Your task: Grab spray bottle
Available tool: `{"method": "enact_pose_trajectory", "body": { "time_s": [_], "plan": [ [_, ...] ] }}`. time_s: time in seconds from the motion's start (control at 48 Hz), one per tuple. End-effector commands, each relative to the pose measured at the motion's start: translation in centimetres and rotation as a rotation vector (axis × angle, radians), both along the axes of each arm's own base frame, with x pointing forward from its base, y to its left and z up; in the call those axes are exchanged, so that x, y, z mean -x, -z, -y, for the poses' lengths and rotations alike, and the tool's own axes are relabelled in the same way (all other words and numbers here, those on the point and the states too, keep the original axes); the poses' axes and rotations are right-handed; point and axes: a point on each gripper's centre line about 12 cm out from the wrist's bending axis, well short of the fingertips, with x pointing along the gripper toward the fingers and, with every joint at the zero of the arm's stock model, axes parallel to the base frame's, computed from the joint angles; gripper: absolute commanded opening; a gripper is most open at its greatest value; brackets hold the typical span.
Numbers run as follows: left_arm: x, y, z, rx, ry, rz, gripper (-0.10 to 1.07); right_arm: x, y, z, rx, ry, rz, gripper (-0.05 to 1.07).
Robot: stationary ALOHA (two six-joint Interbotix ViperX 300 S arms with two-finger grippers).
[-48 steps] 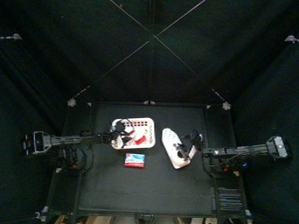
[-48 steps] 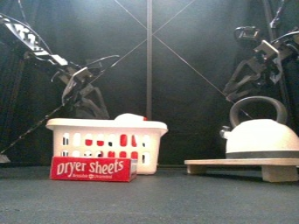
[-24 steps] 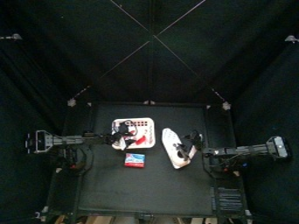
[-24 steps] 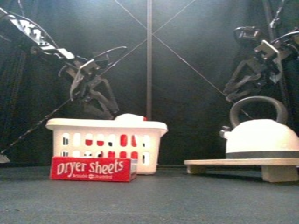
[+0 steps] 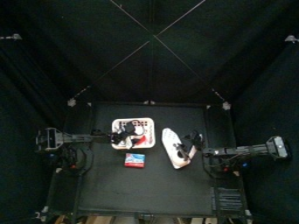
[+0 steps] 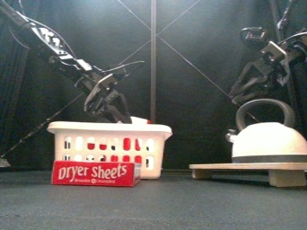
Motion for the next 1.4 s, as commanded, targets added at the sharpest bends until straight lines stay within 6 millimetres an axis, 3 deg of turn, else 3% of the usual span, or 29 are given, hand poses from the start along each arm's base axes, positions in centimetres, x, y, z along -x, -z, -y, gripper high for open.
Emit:
{"method": "enact_pose_trajectory", "body": {
  "time_s": [0.0,0.188,0.417,0.688,0.938,1.208,1.375],
  "plan": [
    [-1.0,-1.1,-0.4,-0.013,-0.002,0.027,0.85,-0.2,-0.4,0.0,0.0,0.0,0.01,0.86],
    [-1.3,-1.0,-0.8,-0.021,-0.022,0.01,0.81,-0.2,-0.4,0.0,0.0,0.0,0.009,0.86],
    [-1.3,-1.0,-1.0,-0.021,-0.035,0.0,0.67,-0.2,-0.3,0.0,0.001,0.0,0.007,0.86],
    [-1.8,-2.7,-1.2,-0.018,-0.048,0.05,0.56,-0.2,-0.3,0.0,0.0,0.002,0.007,0.86],
    [-2.2,-4.6,-1.0,0.031,-0.082,0.119,0.55,-0.2,-0.4,0.2,0.003,0.008,0.008,0.86],
    [-1.9,-4.9,-0.7,0.034,-0.079,0.13,0.55,-0.2,-0.8,0.6,0.006,0.028,0.017,0.86],
    [-1.6,-6.6,-0.3,0.024,-0.068,0.177,0.55,-0.9,-2.5,0.6,0.019,0.023,0.058,0.86]
  ]
}}
